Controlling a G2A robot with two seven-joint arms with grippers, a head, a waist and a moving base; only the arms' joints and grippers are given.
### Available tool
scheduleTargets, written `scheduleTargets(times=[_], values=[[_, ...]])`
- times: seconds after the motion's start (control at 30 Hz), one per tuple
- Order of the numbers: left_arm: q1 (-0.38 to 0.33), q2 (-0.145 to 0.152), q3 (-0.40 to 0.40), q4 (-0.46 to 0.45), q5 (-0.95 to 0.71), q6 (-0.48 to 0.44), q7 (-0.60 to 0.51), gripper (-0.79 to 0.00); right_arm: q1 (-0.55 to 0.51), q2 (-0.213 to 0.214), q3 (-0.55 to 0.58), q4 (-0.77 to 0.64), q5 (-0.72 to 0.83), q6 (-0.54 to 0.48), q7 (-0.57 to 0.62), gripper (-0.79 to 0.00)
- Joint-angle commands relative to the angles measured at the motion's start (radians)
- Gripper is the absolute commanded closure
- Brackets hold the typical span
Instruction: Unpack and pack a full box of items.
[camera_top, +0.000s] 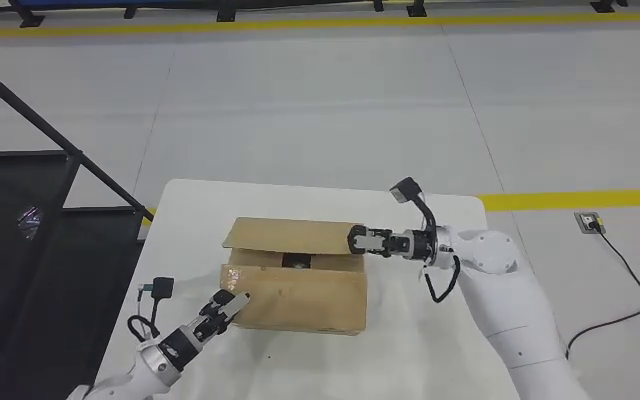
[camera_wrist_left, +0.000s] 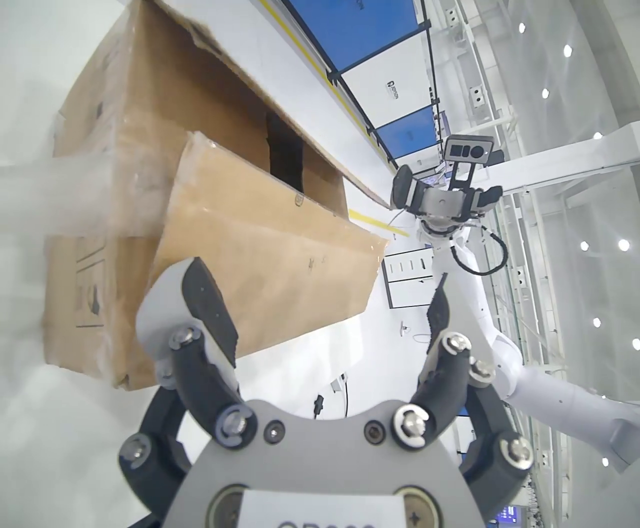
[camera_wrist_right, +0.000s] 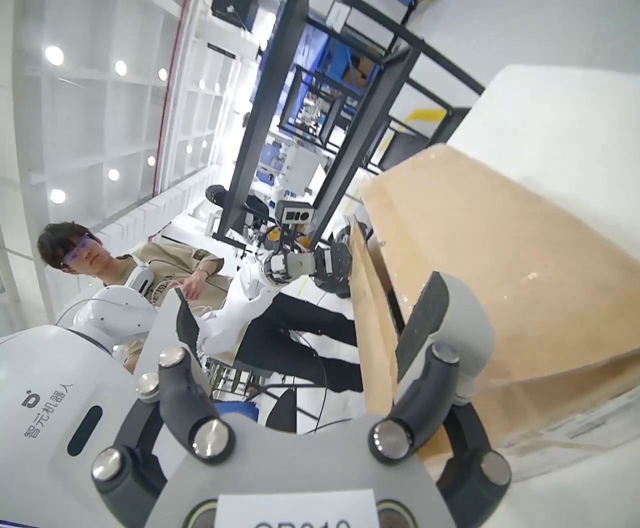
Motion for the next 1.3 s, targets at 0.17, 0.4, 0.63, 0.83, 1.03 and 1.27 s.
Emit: scheduleTargets(times=[0.17, 0.4, 0.63, 0.83, 1.03, 1.27], values=[[-0.024, -0.001, 0.029, 0.016, 0.017, 0.007, 0.010, -0.785, 0.003, 0.003, -0.052, 0.021, -0.069, 0.132, -0.032, -0.785], [-0.040, -0.002, 0.048, 0.037, 0.022, 0.011, 0.023, -0.785, -0.021, 0.002, -0.072, -0.004, -0.056, 0.230, -0.107, -0.785], [-0.053, -0.002, 0.064, 0.046, 0.029, 0.018, 0.034, -0.785, -0.052, 0.008, -0.066, -0.070, -0.016, 0.261, -0.122, -0.785], [-0.058, -0.004, 0.069, 0.042, 0.021, 0.011, 0.063, -0.785, -0.079, 0.015, -0.081, -0.101, -0.043, 0.281, -0.119, -0.785], [-0.036, -0.006, 0.019, 0.026, -0.029, -0.007, 0.135, -0.785, -0.091, 0.018, -0.090, -0.083, -0.047, 0.275, -0.136, -0.785], [0.033, -0.006, -0.128, 0.058, -0.136, -0.017, 0.238, -0.785, -0.083, 0.018, -0.105, -0.065, -0.048, 0.267, -0.151, -0.785]])
